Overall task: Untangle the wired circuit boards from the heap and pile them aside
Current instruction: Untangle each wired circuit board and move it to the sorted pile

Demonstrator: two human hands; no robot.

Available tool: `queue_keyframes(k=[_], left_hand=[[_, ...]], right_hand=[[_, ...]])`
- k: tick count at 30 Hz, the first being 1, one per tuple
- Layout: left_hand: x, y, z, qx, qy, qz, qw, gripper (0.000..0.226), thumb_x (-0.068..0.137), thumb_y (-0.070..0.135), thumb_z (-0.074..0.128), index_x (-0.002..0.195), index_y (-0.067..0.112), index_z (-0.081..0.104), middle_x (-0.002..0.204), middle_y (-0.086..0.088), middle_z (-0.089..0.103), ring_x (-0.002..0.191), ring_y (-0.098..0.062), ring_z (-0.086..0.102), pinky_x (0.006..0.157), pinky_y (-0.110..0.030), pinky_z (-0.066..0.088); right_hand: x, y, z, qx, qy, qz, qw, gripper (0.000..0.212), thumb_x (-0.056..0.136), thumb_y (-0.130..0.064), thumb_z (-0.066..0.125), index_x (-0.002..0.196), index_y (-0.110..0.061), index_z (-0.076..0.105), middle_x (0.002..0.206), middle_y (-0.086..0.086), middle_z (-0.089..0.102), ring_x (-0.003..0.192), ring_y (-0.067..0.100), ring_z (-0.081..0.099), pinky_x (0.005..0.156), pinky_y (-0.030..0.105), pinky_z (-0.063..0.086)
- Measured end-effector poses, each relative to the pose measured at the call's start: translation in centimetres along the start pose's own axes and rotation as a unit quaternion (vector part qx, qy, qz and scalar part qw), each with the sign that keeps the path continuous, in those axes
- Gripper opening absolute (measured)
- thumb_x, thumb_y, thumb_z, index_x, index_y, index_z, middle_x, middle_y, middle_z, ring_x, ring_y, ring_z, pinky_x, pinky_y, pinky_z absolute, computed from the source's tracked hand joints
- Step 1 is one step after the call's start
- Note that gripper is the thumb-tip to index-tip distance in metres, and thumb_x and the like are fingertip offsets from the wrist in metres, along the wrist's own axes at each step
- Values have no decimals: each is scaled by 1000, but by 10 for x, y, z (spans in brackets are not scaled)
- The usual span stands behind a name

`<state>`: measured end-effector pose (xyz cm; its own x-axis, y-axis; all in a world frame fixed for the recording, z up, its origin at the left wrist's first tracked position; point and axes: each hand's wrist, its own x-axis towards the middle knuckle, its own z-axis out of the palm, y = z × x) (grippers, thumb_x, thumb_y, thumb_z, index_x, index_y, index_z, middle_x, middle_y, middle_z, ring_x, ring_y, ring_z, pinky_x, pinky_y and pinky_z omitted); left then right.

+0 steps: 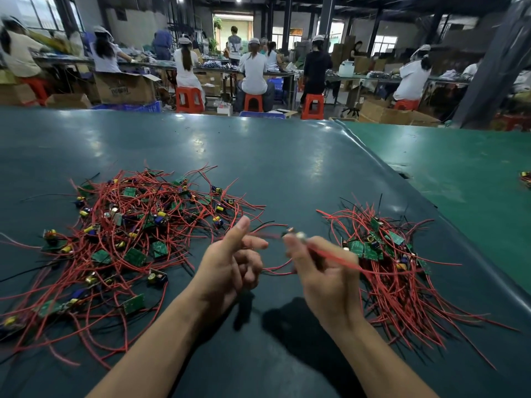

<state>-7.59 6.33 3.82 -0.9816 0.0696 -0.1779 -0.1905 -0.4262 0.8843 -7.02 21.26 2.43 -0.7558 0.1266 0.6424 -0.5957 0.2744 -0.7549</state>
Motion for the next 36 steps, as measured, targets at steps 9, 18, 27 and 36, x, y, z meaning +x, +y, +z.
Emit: queue_keyframes(k=[9, 18, 27, 36], left_hand=[[7, -15, -27, 542, 243, 336, 731, 20, 86, 33, 70, 71, 20, 65, 64, 9, 63, 67, -22, 60, 62, -34, 48], [13, 8, -65, 699, 373, 71, 606, 33, 90, 23, 56, 121, 8, 58, 129, -17, 49, 119, -39, 43, 96, -47, 38], [13, 16, -75, 667, 400, 66, 626, 41, 92, 15, 56, 130, 1, 48, 126, -28, 54, 119, -45, 41, 94, -50, 38], [10, 17, -72, 579, 426, 242, 652, 39, 76, 2, 66, 114, 4, 56, 98, -21, 64, 91, -44, 59, 82, -52, 47]], right_hand=[[16, 8, -5, 347, 107, 402, 840, 37, 94, -40, 58, 76, -9, 63, 52, -1, 49, 33, 6, 34, 32, 16, 25], [16, 9, -5, 319, 47, 374, 870, 40, 96, -36, 56, 68, -10, 67, 51, 2, 49, 34, 11, 35, 34, 18, 26], [14, 11, -7, 191, 45, 237, 952, 42, 100, -29, 55, 61, -16, 67, 49, 0, 50, 32, 14, 36, 33, 19, 29], [19, 16, -12, 244, 115, 307, 913, 48, 100, -32, 53, 56, -18, 65, 45, -2, 45, 32, 10, 33, 34, 16, 26]])
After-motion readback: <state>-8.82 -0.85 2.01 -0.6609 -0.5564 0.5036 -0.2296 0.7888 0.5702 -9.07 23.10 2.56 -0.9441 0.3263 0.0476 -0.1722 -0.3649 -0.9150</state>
